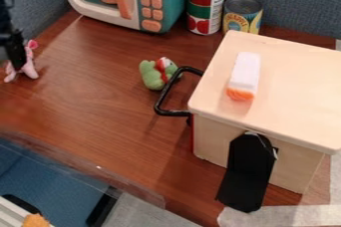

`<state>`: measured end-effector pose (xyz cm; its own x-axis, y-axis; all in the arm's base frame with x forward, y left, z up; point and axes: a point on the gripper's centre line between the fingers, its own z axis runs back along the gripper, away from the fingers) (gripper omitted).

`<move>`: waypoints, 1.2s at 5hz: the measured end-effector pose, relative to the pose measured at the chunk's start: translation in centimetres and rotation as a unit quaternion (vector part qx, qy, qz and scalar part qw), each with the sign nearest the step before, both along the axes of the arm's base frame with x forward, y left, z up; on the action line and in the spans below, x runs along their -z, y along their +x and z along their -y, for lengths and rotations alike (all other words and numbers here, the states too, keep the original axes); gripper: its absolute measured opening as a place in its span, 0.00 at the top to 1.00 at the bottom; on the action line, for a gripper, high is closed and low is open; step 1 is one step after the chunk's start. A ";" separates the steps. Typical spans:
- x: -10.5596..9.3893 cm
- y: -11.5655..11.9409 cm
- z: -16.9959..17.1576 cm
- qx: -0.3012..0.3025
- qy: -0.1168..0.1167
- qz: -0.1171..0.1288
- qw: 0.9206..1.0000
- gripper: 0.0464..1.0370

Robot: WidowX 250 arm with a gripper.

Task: Takes pink toy and leaves it on the lower edge of the table, in front of the box

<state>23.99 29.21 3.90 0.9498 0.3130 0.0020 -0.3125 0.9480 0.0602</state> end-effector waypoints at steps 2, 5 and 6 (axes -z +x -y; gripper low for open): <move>3.4 0.1 -0.6 -0.043 -0.029 -0.011 0.999 0.09; -2.8 2.7 3.7 -0.035 0.013 0.048 0.998 0.90; -4.0 3.3 7.9 -0.018 0.009 0.061 0.998 0.97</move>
